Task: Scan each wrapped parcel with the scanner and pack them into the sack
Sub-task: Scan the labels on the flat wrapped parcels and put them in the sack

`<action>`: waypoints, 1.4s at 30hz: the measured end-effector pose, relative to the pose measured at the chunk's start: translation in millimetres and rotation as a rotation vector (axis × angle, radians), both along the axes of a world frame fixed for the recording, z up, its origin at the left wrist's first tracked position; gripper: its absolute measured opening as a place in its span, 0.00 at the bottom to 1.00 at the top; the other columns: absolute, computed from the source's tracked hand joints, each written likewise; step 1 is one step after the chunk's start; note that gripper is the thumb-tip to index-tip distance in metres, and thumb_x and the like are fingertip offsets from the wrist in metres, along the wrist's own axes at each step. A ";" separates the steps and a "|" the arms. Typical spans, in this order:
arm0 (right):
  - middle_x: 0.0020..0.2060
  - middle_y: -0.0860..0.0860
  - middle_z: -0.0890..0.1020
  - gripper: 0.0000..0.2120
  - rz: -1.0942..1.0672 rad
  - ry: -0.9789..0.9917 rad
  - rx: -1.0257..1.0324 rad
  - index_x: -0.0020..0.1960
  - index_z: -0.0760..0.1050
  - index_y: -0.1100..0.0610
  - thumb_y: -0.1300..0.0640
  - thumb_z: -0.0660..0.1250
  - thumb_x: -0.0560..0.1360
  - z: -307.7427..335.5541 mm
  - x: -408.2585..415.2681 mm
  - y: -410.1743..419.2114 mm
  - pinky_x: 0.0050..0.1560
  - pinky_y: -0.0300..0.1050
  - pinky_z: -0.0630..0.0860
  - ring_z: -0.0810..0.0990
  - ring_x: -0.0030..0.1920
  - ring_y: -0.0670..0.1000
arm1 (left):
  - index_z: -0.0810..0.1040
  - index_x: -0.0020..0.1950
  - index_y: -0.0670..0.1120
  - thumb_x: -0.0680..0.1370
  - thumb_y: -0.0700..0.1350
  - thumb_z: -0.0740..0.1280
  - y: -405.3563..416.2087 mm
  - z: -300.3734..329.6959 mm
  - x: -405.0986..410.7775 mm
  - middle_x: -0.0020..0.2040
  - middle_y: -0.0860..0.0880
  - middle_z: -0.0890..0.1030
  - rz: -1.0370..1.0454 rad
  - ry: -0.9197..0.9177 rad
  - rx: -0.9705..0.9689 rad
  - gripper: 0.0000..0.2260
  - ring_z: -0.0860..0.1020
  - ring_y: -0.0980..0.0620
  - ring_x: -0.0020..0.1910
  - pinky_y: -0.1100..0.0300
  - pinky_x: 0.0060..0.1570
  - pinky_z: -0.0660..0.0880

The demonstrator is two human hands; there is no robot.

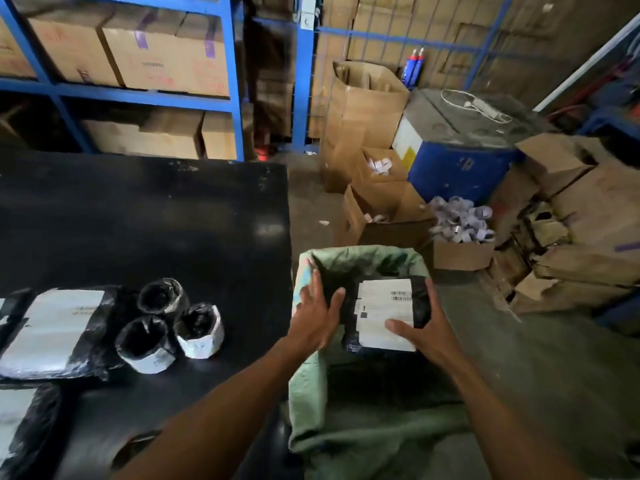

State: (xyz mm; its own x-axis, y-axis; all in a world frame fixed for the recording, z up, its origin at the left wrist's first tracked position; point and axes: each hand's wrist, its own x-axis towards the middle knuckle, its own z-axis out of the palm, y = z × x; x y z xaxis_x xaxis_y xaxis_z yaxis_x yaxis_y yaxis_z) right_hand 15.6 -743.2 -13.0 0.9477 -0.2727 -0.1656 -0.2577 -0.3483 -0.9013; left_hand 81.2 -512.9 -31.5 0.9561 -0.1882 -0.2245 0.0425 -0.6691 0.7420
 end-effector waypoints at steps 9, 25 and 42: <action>0.77 0.50 0.68 0.60 0.133 0.242 0.150 0.84 0.46 0.46 0.60 0.83 0.68 -111.7 44.1 -3.7 0.64 0.43 0.70 0.69 0.70 0.47 | 0.29 0.79 0.51 0.83 0.61 0.52 -19.5 -34.0 29.1 0.55 0.40 0.80 0.165 -0.137 0.481 0.37 0.83 0.39 0.44 0.48 0.43 0.78; 0.74 0.49 0.72 0.58 0.224 0.404 0.197 0.84 0.50 0.49 0.59 0.84 0.67 -241.0 120.3 36.8 0.71 0.46 0.72 0.73 0.72 0.48 | 0.38 0.82 0.48 0.80 0.66 0.43 -14.8 -57.9 39.0 0.41 0.45 0.81 0.171 -0.244 0.527 0.36 0.79 0.45 0.29 0.53 0.27 0.75; 0.79 0.64 0.48 0.63 0.290 0.815 -0.573 0.81 0.31 0.40 0.28 0.73 0.66 -253.1 138.6 60.6 0.76 0.63 0.54 0.54 0.77 0.66 | 0.31 0.80 0.55 0.82 0.63 0.53 0.1 -60.2 44.3 0.48 0.41 0.82 0.139 -0.170 0.342 0.37 0.81 0.43 0.36 0.46 0.37 0.80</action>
State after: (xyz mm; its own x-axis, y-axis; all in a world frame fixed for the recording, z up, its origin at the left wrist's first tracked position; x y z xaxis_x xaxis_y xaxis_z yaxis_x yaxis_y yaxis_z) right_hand 154.2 -682.5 -266.2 0.6485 -0.2918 -0.7030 -0.5525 -0.8157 -0.1712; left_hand 125.5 -512.8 -91.7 0.9961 0.0036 -0.0886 0.0460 -0.8751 0.4817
